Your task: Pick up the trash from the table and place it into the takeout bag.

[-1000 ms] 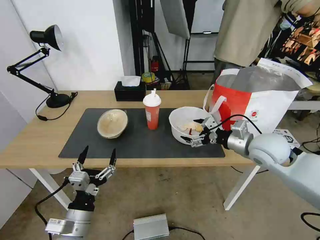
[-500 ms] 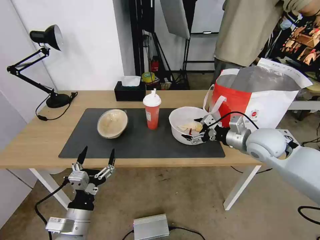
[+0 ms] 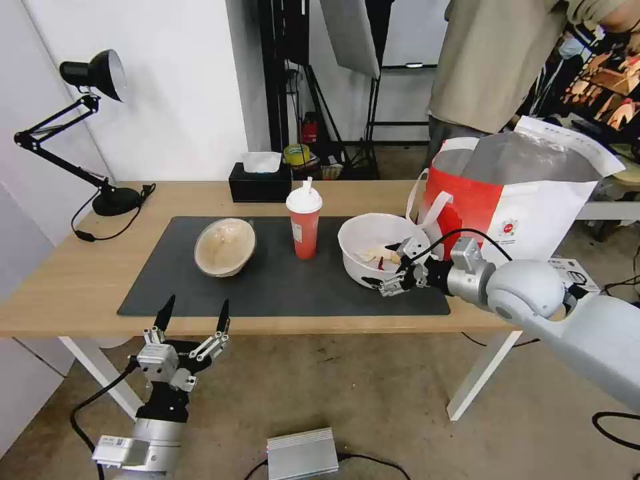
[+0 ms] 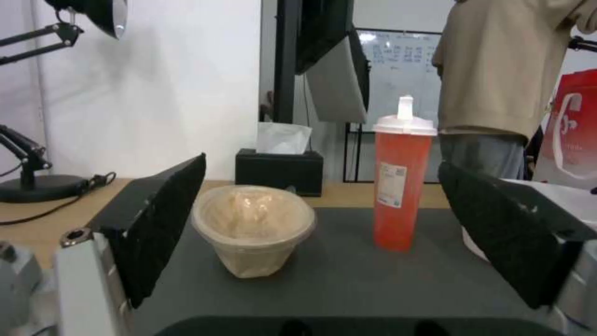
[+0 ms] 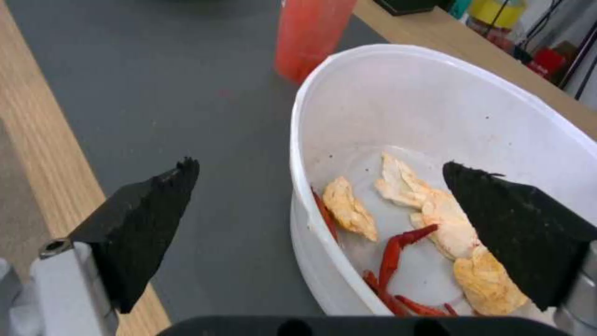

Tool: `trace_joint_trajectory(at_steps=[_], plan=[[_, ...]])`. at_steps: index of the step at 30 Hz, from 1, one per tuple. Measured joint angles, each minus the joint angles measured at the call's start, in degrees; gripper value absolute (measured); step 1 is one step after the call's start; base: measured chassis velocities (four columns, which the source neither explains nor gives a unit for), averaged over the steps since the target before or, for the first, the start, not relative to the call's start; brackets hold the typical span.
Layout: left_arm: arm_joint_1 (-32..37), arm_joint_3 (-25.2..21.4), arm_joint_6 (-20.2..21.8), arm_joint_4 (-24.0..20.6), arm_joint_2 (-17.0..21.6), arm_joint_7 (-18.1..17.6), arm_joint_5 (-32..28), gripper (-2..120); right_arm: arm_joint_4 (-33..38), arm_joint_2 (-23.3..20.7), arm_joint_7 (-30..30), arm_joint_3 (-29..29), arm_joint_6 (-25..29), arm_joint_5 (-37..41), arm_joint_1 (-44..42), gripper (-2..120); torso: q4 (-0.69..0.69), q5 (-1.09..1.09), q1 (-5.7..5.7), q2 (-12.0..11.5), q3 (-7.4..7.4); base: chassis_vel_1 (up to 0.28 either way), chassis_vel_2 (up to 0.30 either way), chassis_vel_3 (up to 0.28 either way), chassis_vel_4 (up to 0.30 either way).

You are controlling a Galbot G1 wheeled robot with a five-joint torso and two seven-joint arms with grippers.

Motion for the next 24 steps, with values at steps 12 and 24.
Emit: trace_joint_trajectory(at_steps=[12,24], plan=[[-0.1,0.2,-0.2,0.1,-0.2,0.0,0.0,100,-1.0,0.0,-0.1,-0.8,-0.3,-0.8,-0.3,100,0.0,0.0,0.0,0.0,0.0,0.0,0.0,0.0,0.0],[-0.7,0.3,-0.3,0.7,-0.5,0.1,0.1,100,-2.7,0.9,-0.2,-4.9,-1.7,-1.2,3.0,100,0.0,0.0,0.0,0.0,0.0,0.0,0.0,0.0,0.0]])
